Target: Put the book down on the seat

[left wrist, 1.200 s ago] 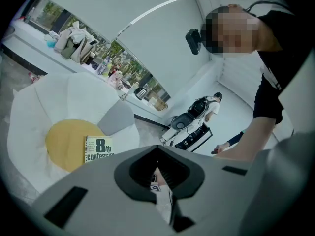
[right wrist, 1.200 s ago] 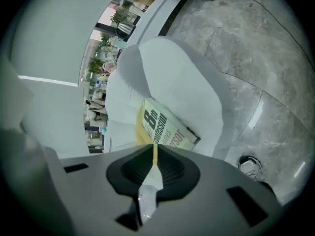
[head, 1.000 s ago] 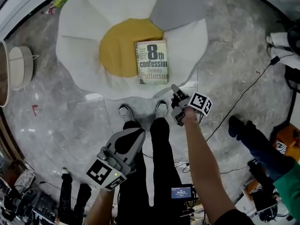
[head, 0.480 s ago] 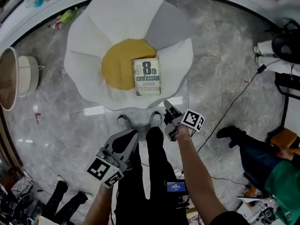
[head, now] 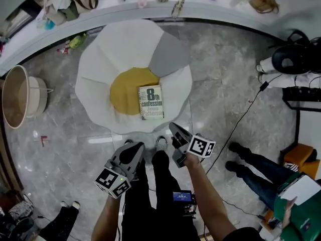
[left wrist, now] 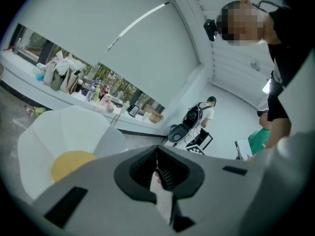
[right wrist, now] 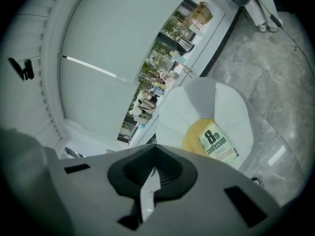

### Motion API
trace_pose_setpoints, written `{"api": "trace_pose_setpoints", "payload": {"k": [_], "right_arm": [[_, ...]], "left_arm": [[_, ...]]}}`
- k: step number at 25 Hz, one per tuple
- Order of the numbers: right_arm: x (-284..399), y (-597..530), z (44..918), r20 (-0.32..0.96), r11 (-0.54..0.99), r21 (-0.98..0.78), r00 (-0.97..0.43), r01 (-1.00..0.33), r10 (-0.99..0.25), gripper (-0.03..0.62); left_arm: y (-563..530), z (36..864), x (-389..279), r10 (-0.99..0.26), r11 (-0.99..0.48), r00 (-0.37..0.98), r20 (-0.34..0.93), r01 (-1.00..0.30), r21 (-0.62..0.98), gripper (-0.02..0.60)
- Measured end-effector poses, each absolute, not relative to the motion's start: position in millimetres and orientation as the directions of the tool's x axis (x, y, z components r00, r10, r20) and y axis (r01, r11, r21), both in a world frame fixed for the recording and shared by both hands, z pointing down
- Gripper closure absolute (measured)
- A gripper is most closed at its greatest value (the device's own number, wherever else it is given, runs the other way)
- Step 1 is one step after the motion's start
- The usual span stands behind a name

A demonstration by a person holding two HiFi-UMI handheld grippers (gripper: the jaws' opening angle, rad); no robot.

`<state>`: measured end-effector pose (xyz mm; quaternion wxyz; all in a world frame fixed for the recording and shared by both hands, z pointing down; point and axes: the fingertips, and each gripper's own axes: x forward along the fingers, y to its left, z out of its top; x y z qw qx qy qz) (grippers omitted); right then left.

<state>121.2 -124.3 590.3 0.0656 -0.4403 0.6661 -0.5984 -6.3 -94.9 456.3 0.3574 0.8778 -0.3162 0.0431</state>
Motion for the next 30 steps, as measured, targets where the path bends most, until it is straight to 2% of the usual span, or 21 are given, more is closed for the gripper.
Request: {"api": "trace_pose_setpoints", "payload": {"k": [4, 13, 22, 30], "right_arm": [[120.5, -124.9, 533.0, 0.434, 0.030, -0.798, -0.609, -0.602, -0.663, 0.580], [104.7, -117.0, 424.1, 0.399, 0.284, -0.655, -0.639, -0.701, -0.658, 0.580], [86.1, -84.9, 339.5, 0.319, 0.500, -0.507, -0.692, -0.702, -0.647, 0.580], [86.7, -54.3, 313.5, 0.273, 0.564, -0.483, -0.727, -0.670, -0.630, 0.580]], "left_arm": [[-92.3, 426.2, -3.2, -0.521, -0.564, 0.806, 0.280, -0.572, 0.595, 0.568], [-93.1, 361.0, 7.8, -0.524, -0.619, 0.821, 0.226, -0.550, 0.561, 0.568], [-77.3, 305.9, 22.4, -0.548, -0.644, 0.818, 0.173, -0.545, 0.536, 0.569], [-44.6, 286.8, 30.1, -0.594, -0.636, 0.790, 0.150, -0.575, 0.515, 0.568]]}}
